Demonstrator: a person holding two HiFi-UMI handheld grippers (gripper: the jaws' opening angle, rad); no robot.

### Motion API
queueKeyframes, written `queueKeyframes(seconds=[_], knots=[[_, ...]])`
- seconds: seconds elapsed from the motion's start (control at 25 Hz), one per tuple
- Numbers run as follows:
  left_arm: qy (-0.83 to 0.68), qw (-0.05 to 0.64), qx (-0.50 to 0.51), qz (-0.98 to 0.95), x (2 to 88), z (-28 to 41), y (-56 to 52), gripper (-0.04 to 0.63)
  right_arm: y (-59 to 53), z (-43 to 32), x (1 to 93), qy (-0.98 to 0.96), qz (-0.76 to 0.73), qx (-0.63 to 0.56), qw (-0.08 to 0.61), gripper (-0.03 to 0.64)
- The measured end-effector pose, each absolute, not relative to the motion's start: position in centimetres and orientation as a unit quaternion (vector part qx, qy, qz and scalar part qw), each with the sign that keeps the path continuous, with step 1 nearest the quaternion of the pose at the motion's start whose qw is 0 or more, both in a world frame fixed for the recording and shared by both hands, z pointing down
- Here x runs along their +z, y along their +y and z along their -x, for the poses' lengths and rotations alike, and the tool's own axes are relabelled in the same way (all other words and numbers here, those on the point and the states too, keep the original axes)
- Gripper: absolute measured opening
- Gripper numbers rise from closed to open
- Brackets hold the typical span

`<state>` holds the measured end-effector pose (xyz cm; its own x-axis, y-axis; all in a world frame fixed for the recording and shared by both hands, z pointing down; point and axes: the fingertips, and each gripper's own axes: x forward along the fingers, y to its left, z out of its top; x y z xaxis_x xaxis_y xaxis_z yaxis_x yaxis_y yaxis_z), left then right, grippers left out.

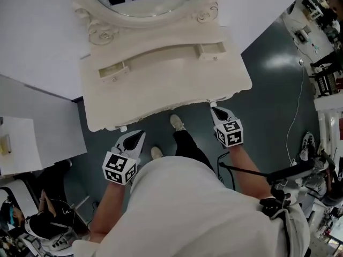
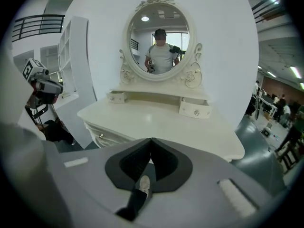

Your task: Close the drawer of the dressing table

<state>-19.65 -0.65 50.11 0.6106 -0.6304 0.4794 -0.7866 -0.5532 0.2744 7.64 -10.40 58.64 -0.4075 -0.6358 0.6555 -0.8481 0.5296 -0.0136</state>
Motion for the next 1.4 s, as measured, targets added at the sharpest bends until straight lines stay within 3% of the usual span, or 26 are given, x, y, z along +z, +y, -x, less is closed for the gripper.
queueKeyframes(seconds=[0.64,1.4], knots=[[-0.484,0.236,0.168,-0.826,47.9,13.9,-18.9,0.002,-35.2,-14.9,64.8,-0.809,-0.449,0.178,0.334,0.063],[-0.506,0.248,0.172,-0.808,48.7,12.6,-21.8,0.002,-40.4,-16.1,66.9,-0.789,-0.468,0.209,0.34,0.123]])
